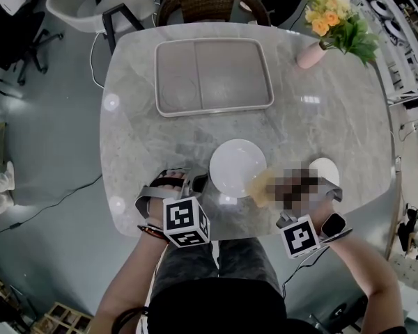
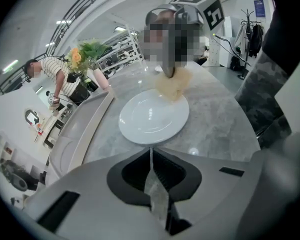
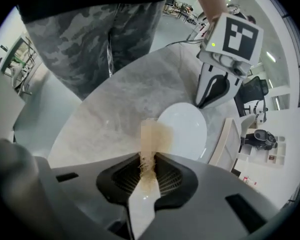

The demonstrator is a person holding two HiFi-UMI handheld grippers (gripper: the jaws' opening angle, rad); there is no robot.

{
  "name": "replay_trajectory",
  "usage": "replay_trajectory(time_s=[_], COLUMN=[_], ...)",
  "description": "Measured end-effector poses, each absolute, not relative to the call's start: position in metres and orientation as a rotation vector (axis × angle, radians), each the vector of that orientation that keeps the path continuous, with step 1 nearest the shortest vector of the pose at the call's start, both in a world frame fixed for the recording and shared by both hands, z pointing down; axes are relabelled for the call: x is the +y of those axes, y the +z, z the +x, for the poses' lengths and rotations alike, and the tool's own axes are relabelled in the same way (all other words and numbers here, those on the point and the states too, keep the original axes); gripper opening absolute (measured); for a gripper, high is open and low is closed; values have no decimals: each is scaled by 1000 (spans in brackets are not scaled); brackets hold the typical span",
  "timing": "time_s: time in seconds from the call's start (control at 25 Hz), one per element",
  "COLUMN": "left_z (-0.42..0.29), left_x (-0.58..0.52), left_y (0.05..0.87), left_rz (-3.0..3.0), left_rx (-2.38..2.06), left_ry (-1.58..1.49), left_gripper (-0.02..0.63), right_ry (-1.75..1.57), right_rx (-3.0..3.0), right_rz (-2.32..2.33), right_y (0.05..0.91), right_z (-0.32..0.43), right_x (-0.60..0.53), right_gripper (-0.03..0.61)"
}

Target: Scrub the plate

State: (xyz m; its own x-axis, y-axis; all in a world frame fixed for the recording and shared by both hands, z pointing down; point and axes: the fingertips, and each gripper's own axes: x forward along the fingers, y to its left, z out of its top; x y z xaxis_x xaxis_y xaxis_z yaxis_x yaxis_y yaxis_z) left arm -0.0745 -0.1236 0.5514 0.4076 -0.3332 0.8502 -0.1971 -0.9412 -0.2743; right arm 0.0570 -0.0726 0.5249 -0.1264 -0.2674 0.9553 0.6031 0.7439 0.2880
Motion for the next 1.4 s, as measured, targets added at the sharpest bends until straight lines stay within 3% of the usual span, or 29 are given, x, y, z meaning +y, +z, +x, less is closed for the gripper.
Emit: replay_trajectory(time_s=[0.68, 0.88, 1.4], left_z=[-82, -89, -86], left_x=[-122, -123, -124], left_y=[551, 550, 550], left_rz=[-2473, -2469, -2469], left_rx=[480, 499, 498], left_ry=[-1626, -1634, -1629], left_gripper=[26, 26, 26], right_ry=[-1057, -849, -718], right_rx=[-1563, -1628, -1527], right_rz=[-236, -115, 92], right_y=[518, 527, 541], right_z=[-55, -45, 3], right_x=[-135, -152, -160], right_gripper=[69, 69, 69])
